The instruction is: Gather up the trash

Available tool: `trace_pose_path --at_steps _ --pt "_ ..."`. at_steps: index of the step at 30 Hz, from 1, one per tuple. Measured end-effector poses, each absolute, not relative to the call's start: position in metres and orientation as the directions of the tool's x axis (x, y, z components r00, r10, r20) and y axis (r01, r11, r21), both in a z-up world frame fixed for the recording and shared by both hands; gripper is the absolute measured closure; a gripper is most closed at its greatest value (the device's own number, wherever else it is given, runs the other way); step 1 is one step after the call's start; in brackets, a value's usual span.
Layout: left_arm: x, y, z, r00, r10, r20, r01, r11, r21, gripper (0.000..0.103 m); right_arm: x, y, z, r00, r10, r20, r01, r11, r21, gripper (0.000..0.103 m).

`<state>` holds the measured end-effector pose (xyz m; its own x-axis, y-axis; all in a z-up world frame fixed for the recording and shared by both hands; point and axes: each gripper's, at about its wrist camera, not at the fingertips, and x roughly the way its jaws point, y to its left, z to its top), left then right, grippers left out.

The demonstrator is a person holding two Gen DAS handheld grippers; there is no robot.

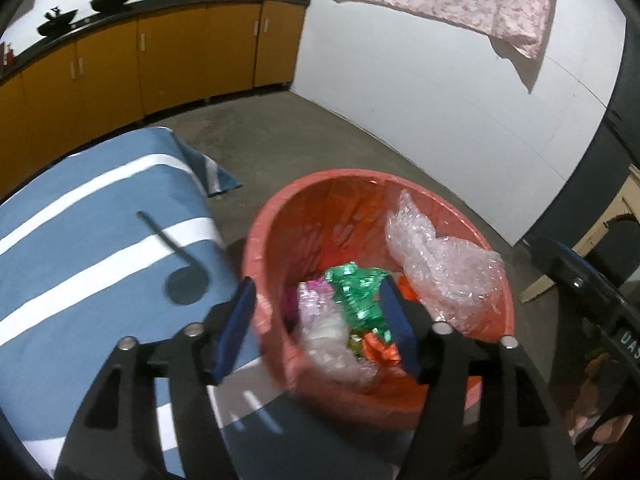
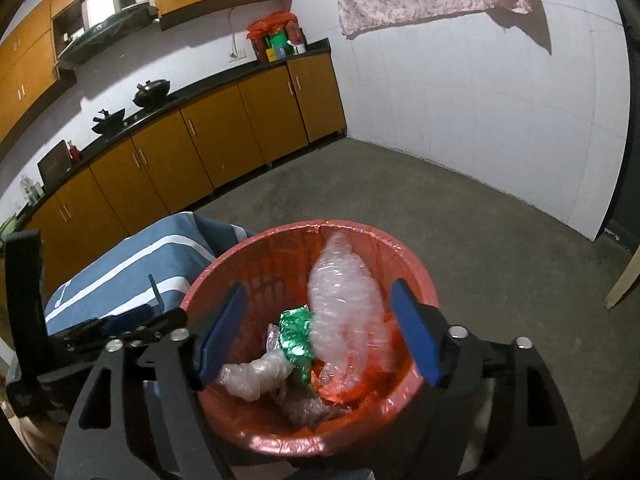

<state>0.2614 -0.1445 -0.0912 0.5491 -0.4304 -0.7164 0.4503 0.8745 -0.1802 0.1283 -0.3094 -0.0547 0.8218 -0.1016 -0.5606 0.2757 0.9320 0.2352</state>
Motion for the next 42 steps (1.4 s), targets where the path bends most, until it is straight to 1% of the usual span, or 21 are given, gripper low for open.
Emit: trace_pose_path --at_steps 1,3,4,6,7,9,19,25,28,34,42 --pt "0.255 -0.136 -0.087 0.569 -0.421 -0.706 0.440 0.882 -0.172 0.027 0.123 -0.307 -0.052 0.827 -0.110 -0.551 0.277 0.933 0.229 0.017" --pt "0.243 -0.124 -0.077 0.601 -0.411 -0.685 0.425 0.891 -0.160 0.021 0.108 -0.300 -0.047 0.835 -0.161 -0.526 0.297 0.937 0.185 0.007" --pt "0.237 -0.119 -0.073 0.614 -0.406 -0.676 0.420 0.894 -0.155 0.016 0.102 -0.296 -0.044 0.838 -0.184 -0.514 0.306 0.938 0.162 0.006" --pt "0.223 -0.106 -0.063 0.645 -0.393 -0.655 0.407 0.903 -0.142 0.011 0.087 -0.285 -0.036 0.843 -0.229 -0.486 0.321 0.940 0.115 0.002" --pt "0.213 -0.096 -0.058 0.664 -0.387 -0.640 0.398 0.907 -0.136 0.008 0.080 -0.280 -0.033 0.846 -0.239 -0.476 0.322 0.941 0.102 0.002" --pt "0.200 -0.083 -0.050 0.686 -0.376 -0.624 0.384 0.914 -0.129 0.005 0.068 -0.272 -0.029 0.853 -0.241 -0.462 0.315 0.945 0.088 0.002" --pt "0.119 -0.018 -0.024 0.804 -0.240 -0.545 0.266 0.963 -0.031 0.004 0.016 -0.221 -0.011 0.880 -0.245 -0.407 0.279 0.960 0.025 0.002" --pt "0.079 0.013 -0.018 0.850 -0.160 -0.502 0.184 0.983 -0.003 0.004 -0.009 -0.194 -0.009 0.886 -0.262 -0.382 0.291 0.957 0.019 0.002" --pt "0.061 0.025 -0.015 0.866 -0.125 -0.485 0.149 0.989 0.011 0.004 -0.016 -0.182 -0.008 0.885 -0.279 -0.374 0.298 0.954 -0.006 0.002" --pt "0.033 0.037 -0.014 0.880 -0.090 -0.466 0.114 0.993 0.024 0.004 -0.023 -0.161 -0.011 0.887 -0.242 -0.392 0.253 0.967 -0.026 0.002" --pt "0.004 0.049 -0.016 0.889 -0.074 -0.452 0.094 0.995 0.024 0.004 -0.039 -0.139 -0.012 0.897 -0.235 -0.374 0.239 0.970 -0.036 0.002"
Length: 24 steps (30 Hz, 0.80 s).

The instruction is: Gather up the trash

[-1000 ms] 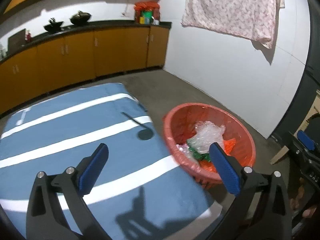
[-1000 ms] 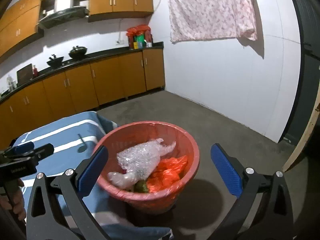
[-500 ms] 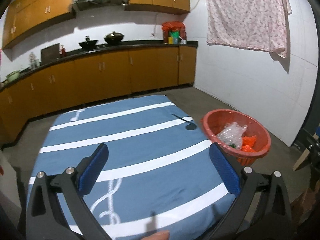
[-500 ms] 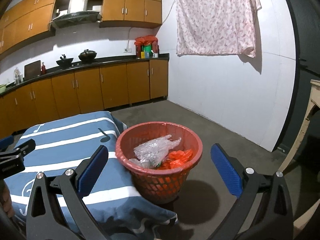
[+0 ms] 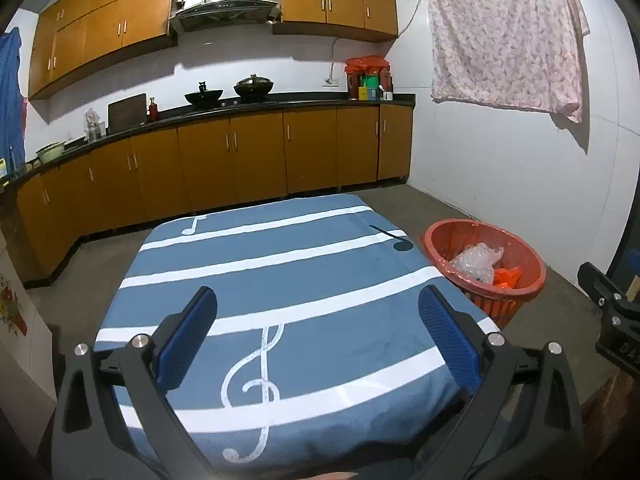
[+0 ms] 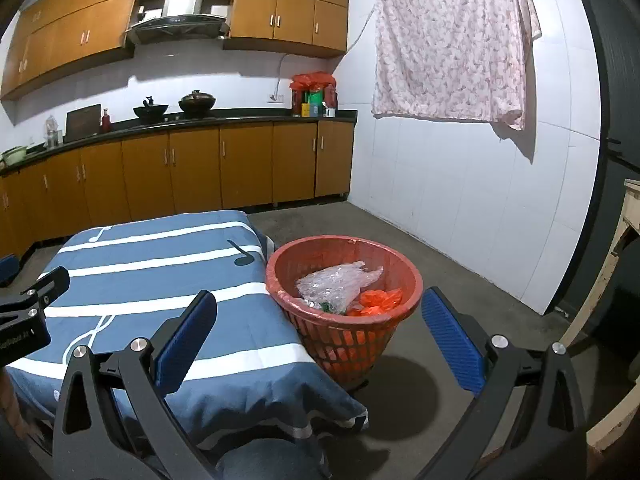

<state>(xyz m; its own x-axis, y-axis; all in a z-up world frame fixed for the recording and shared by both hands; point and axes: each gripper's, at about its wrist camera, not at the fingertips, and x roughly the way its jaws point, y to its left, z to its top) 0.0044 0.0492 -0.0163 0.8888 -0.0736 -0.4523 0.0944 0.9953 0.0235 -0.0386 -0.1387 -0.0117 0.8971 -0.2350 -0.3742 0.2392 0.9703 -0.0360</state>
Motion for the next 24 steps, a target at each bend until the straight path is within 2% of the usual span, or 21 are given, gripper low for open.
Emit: trace_pose_path --at_steps 24 --pt "-0.024 0.061 -0.023 0.890 -0.065 -0.451 0.076 0.997 0.007 0.004 -0.060 -0.121 -0.014 0.897 -0.250 -0.363 0.253 0.967 -0.040 0.002"
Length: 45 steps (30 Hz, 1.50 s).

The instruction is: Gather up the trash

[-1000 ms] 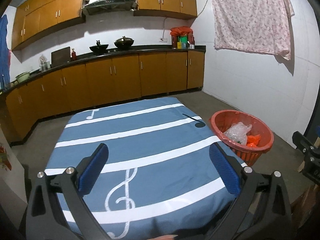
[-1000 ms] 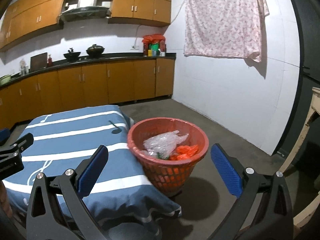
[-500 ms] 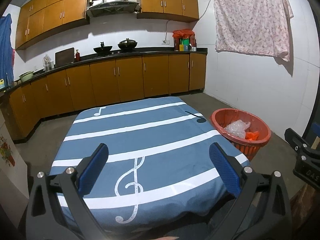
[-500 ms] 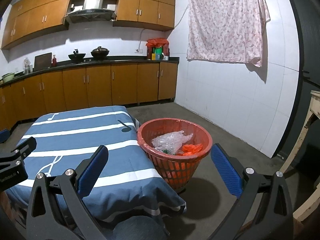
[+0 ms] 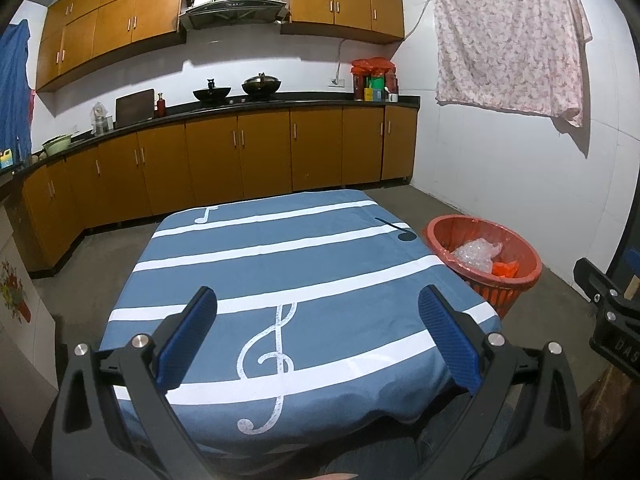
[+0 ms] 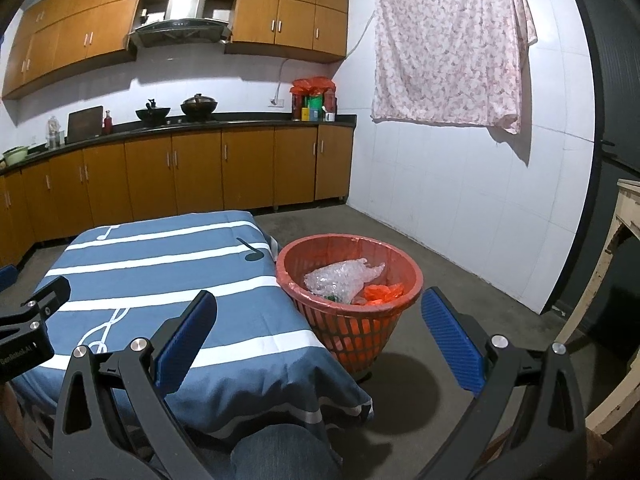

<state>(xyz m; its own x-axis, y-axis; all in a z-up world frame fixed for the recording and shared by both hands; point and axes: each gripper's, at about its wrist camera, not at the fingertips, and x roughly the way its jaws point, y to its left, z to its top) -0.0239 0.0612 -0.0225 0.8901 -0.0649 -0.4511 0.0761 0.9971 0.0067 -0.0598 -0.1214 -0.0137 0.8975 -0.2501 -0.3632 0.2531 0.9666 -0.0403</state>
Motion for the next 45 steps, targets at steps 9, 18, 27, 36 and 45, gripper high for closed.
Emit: trace_pose_path --at_steps 9,18,27,36,45 --pt "-0.0257 0.0606 -0.0233 0.893 -0.068 -0.444 0.078 0.997 0.004 0.004 -0.0613 -0.1207 -0.0117 0.898 -0.261 -0.354 0.263 0.964 -0.044 0.002" --pt "-0.0268 0.0600 -0.0244 0.893 -0.070 -0.444 0.079 0.997 0.002 0.004 -0.0617 -0.1196 -0.0115 0.898 -0.261 -0.354 0.263 0.964 -0.044 0.002" --pt "-0.0265 0.0600 -0.0242 0.893 -0.069 -0.445 0.078 0.997 0.003 0.004 -0.0616 -0.1186 -0.0115 0.898 -0.261 -0.356 0.262 0.964 -0.044 0.002" --pt "-0.0266 0.0602 -0.0247 0.893 -0.068 -0.445 0.077 0.997 0.002 0.004 -0.0616 -0.1180 -0.0111 0.897 -0.261 -0.355 0.263 0.964 -0.044 0.002" --pt "-0.0287 0.0593 -0.0248 0.892 -0.070 -0.446 0.077 0.997 -0.002 0.004 -0.0616 -0.1181 -0.0107 0.897 -0.261 -0.356 0.263 0.964 -0.044 0.002"
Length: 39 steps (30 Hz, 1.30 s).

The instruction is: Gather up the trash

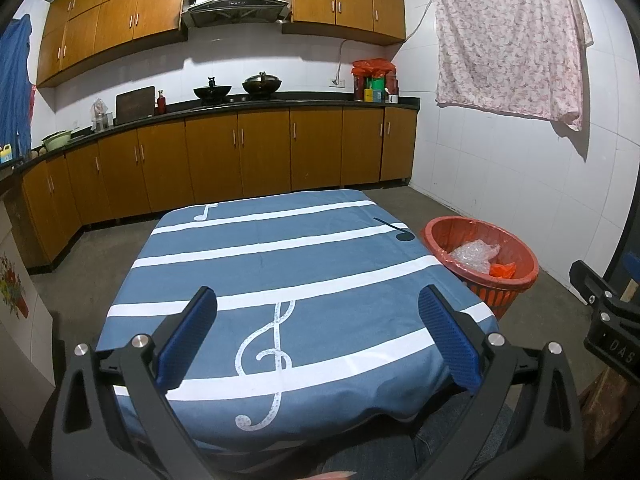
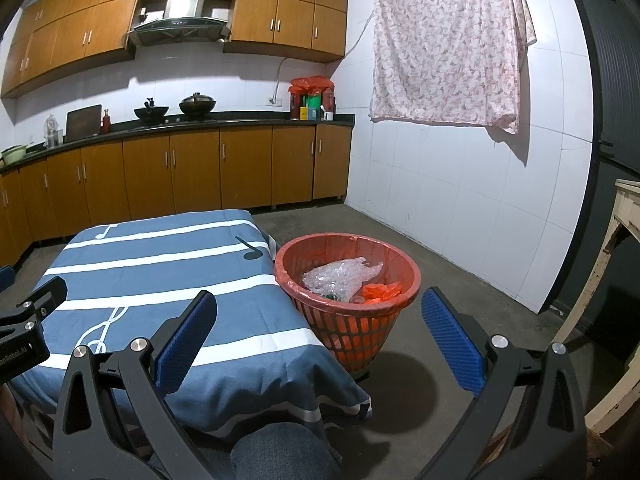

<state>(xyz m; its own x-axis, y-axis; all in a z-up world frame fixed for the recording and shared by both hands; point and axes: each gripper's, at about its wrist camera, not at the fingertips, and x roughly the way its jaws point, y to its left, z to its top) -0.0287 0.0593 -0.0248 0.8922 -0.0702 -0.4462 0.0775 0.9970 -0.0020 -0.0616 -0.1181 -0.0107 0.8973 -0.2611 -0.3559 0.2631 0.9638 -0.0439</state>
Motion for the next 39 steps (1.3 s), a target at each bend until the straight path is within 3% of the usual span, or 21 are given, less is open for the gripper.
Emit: trace_pose_path --at_steps 39 --pt "-0.0295 0.0598 -0.0249 0.890 -0.069 -0.451 0.074 0.997 -0.005 0.004 -0.0634 -0.1192 -0.0130 0.896 -0.258 -0.362 0.261 0.964 -0.041 0.002"
